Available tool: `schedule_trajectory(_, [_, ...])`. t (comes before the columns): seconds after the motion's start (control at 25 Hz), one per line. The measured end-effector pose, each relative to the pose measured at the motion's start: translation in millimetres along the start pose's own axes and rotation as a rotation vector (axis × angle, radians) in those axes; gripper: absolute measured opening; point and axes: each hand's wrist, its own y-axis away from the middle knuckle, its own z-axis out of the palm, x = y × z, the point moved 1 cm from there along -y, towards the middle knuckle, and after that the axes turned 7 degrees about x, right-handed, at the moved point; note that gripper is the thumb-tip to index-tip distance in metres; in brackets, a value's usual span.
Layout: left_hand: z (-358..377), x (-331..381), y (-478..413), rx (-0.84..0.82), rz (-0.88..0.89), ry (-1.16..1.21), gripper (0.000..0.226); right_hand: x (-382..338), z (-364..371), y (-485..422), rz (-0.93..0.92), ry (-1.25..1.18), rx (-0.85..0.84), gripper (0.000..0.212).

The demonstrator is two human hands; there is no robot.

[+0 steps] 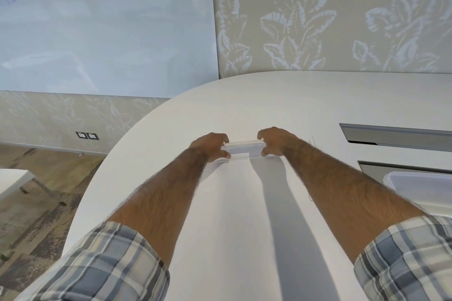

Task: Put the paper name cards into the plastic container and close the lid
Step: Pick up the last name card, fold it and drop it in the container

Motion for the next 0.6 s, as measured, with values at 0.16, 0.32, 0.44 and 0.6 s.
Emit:
schedule_trajectory(0.16, [4.1,7.0,11.7,0.005,0.012,-0.025,0.051,-0.7,3.7,11.7,0.018,0.020,0.012,0.045])
schedule_trajectory(0.32, [2.5,14.8,28.8,0.019,0.006,-0.042,0.045,1.5,4.8,31.2,0.019,-0.039,0.023,0.038])
schedule_trajectory(0.44, [-5.5,25.5,42.6,0.044,0.012,-0.061,0.044,3.5,-3.5,48.5,0.013,-0.061,0.045,0.039])
schedule_trajectory(0.6, [-25.7,48.2,64.5,0.085,0.008,-0.059,0.043,7.0,-28.4,75.8,0.001,-0.049,0.102,0.039])
